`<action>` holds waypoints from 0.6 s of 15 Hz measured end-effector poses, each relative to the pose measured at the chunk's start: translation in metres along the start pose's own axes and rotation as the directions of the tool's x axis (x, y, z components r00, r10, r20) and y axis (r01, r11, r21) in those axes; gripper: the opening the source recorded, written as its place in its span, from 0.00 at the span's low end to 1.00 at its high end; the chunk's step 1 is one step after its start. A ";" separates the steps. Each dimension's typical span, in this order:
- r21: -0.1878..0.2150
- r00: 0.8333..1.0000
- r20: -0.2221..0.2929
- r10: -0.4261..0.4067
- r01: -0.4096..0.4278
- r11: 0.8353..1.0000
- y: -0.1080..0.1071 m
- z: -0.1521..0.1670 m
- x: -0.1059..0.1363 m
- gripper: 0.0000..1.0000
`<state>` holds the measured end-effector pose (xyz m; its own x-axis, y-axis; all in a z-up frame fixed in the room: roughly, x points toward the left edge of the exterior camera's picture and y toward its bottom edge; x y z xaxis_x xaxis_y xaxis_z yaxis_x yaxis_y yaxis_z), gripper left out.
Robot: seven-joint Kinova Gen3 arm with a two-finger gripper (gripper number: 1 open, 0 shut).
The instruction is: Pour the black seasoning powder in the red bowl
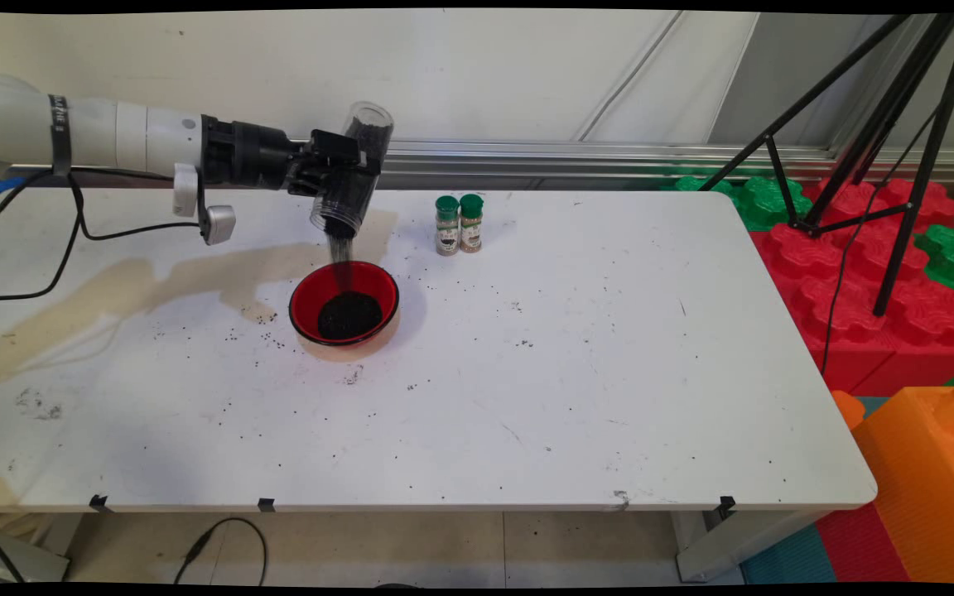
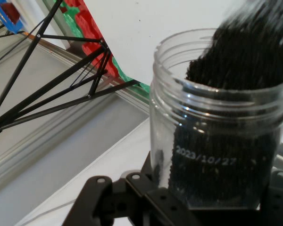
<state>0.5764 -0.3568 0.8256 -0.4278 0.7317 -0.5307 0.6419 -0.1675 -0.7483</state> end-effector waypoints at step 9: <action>0.003 1.000 0.000 0.008 -0.008 1.000 -0.003 -0.002 0.002 0.00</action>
<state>0.5750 -0.3534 0.8281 -0.4224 0.7307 -0.5364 0.6431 -0.1754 -0.7454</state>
